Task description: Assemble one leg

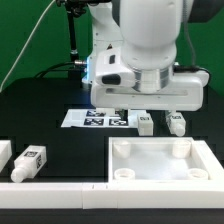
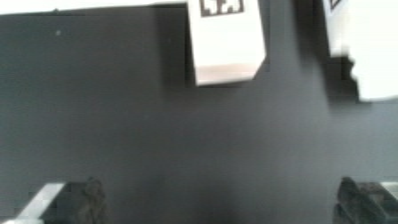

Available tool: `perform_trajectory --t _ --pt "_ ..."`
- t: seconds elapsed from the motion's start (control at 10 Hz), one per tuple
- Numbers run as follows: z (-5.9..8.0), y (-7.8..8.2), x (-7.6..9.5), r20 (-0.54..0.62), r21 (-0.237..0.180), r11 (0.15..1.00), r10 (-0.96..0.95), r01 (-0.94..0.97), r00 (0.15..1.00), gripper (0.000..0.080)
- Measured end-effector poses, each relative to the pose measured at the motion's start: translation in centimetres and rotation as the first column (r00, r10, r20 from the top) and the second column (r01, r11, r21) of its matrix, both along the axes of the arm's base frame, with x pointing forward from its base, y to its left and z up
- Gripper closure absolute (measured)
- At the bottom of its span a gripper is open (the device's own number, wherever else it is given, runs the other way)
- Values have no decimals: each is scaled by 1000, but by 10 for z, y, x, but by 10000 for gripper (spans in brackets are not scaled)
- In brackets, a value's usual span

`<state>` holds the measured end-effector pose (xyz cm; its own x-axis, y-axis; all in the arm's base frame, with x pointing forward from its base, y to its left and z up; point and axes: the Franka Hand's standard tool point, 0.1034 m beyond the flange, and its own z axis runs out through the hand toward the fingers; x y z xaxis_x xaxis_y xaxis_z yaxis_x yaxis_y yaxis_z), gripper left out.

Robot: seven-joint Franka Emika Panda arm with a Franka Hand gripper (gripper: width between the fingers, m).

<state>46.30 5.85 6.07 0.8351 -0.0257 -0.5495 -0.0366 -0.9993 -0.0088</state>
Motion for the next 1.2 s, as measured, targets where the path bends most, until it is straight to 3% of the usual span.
perform_trajectory --t 0.2,0.5,0.9,1.2 --pt "18 5 -5 -105 43 997 61 -57 993 150" --pt "11 4 -8 -255 45 998 61 -51 965 150" --pt "-17 2 -28 -317 -1 1000 17 -18 948 150" --pt "-18 1 -28 -319 -1 1000 17 -18 948 150"
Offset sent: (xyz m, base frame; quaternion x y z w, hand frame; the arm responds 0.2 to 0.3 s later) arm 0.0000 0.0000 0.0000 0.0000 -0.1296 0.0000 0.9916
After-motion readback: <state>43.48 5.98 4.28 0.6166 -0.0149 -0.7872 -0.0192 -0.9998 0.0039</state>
